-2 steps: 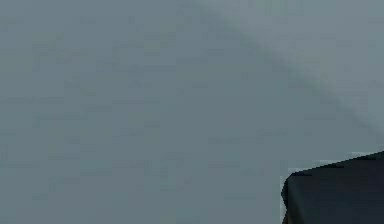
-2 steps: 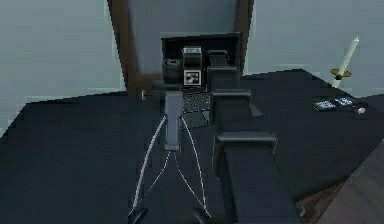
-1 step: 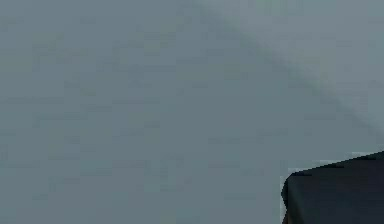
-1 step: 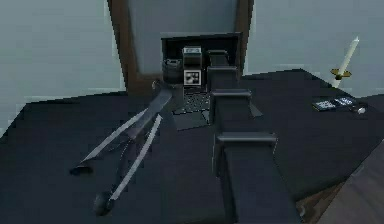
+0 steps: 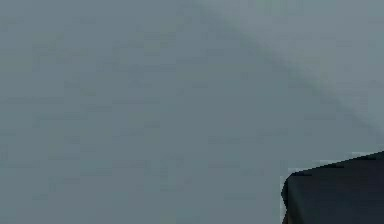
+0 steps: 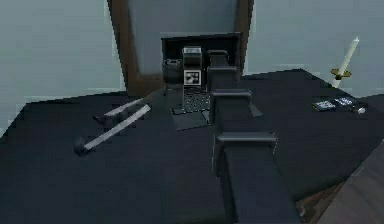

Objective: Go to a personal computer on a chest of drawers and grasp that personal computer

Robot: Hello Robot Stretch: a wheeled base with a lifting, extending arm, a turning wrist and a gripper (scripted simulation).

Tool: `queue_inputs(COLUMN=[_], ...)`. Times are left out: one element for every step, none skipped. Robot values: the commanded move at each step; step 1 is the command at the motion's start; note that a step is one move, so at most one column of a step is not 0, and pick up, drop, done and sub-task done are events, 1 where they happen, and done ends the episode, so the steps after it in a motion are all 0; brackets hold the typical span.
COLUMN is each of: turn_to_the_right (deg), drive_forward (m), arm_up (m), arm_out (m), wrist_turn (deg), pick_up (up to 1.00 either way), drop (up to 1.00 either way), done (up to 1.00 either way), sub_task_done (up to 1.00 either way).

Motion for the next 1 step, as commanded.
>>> queue_inputs(turn_to_the_right=[0.0], drive_forward=[0.00], arm_up=[0.00], arm_out=[0.00], wrist_turn=[45.0], pick_up=[0.00], drop=[0.00], done=[0.00], sub_task_done=[0.00])
